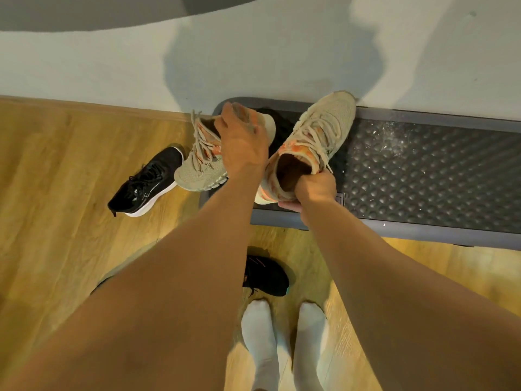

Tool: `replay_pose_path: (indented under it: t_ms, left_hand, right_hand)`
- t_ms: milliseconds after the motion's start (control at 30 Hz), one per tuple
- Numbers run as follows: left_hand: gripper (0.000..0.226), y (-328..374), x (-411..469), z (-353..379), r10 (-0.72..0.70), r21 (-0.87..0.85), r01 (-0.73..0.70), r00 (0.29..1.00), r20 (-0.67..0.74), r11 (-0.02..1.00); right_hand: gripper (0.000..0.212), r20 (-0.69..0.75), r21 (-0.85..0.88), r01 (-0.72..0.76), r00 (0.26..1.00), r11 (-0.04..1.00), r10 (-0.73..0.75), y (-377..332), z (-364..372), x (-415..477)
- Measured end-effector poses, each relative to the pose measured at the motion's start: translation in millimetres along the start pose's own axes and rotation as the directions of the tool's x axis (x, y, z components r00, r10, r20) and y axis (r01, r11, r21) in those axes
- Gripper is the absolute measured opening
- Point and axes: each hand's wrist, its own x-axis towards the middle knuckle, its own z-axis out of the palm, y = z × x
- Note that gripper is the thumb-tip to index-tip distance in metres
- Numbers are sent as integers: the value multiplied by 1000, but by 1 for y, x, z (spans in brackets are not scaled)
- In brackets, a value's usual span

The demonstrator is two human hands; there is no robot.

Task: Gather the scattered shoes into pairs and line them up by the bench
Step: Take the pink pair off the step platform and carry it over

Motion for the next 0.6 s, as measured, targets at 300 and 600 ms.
replay_pose_path:
  t_ms: [300,600]
  left_hand:
    - [45,6,9,7,-257,72,247,916,309,966]
    - [68,-14,-28,-4,-272,323,163,905,327,932]
  right_hand:
    - [36,-26,-174,52,998,983,-57,12,2,5]
    - [25,12,-180,9,1000,984,-7,24,-59,8]
